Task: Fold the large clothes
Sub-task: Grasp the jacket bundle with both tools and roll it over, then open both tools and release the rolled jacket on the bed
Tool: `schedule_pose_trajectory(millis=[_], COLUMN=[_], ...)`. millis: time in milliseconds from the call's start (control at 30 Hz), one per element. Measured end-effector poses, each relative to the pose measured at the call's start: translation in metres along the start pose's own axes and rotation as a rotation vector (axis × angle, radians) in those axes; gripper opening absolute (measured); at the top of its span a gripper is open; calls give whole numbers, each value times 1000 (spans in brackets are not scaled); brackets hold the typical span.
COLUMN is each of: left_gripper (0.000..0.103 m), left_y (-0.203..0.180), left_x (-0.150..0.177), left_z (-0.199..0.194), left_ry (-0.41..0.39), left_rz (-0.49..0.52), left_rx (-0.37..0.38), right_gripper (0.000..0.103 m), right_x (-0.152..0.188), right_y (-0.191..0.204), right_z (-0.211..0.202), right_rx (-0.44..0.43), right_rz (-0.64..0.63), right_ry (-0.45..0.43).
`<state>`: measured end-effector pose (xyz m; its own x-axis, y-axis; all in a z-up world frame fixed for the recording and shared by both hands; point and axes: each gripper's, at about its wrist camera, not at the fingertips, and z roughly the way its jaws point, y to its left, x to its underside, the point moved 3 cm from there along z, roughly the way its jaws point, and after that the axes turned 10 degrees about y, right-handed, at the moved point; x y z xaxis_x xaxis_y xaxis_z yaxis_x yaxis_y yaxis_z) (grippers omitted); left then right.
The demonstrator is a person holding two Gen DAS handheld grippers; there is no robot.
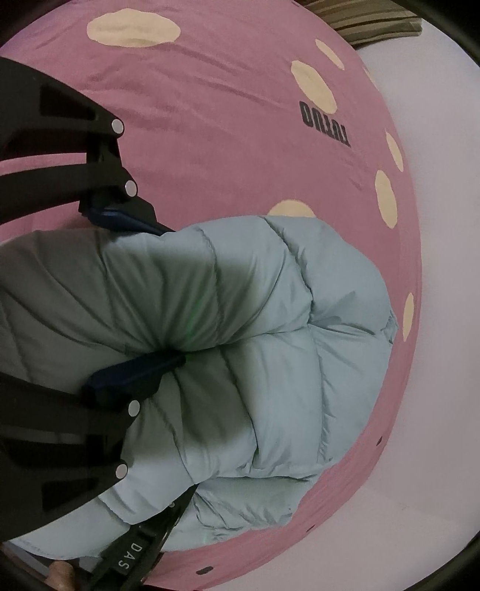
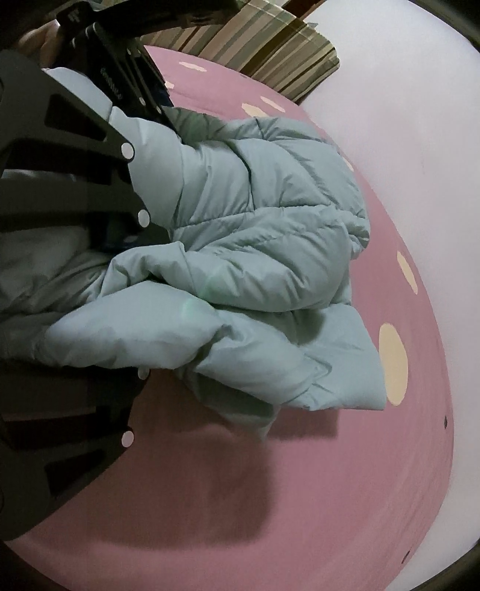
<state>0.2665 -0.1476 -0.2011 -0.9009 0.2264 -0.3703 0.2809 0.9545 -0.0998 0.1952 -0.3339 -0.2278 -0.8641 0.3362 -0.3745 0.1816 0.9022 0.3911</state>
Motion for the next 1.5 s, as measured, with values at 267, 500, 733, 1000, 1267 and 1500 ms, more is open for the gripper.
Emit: schedule_pose_trajectory(millis=[267, 500, 733, 1000, 1267, 1500], left_gripper=[58, 58, 58, 58, 60, 63], left_y=[39, 66, 70, 68, 67, 63], left_x=[-7, -11, -13, -12, -12, -9], left_z=[-3, -3, -1, 0, -4, -14], left_ry=[-15, -21, -25, -32, -41, -62], left_rz=[-46, -80, -86, -88, -79, -60], left_rx=[-47, -66, -66, -71, -84, -134], right_gripper=[30, 30, 30, 32, 42, 52], right_x=[-18, -29, -34, -33, -34, -35], right_y=[41, 65, 75, 67, 65, 60], right_z=[22, 38, 44, 43, 40, 29], right_rx=[-36, -45, -40, -37, -22, 6], right_rz=[-45, -79, -81, -85, -77, -50], right_ry=[18, 36, 42, 41, 33, 17])
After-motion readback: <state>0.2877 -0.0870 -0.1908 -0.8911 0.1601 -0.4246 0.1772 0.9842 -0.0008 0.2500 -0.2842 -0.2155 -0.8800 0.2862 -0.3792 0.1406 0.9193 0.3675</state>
